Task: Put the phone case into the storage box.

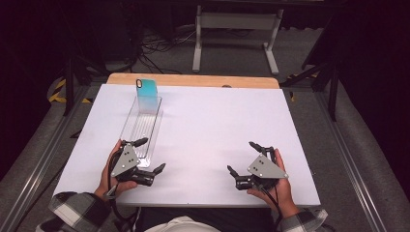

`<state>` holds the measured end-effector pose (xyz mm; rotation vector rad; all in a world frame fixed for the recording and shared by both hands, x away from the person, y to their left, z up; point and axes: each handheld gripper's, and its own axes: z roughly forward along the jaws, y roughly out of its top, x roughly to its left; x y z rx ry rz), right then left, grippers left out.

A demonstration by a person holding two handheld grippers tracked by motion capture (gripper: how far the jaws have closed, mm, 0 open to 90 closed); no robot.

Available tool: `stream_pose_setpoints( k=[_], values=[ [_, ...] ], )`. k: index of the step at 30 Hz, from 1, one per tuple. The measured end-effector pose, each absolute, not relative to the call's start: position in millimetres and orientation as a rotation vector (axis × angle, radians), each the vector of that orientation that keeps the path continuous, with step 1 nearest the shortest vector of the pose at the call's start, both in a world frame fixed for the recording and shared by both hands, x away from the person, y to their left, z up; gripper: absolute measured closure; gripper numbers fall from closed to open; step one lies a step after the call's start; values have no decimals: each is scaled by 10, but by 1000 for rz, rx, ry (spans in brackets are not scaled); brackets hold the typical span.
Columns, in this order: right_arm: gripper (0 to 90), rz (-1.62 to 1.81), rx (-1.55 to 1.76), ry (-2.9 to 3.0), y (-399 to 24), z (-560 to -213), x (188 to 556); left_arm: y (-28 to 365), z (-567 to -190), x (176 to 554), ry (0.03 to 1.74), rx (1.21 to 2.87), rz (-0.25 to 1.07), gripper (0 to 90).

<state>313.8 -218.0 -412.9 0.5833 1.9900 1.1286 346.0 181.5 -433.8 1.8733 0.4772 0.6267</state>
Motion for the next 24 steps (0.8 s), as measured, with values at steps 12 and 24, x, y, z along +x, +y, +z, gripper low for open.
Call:
stream_pose_setpoints(
  k=[12, 24],
  values=[
    [30, 1131, 572, 1997, -2135, -4125, 3168, 1855, -4322, 3450, 479, 1876, 614, 22],
    [31, 1127, 581, 1993, -2119, -4117, 3214, 1908, -4317, 3452, 478, 1872, 596, 21]
  ],
)
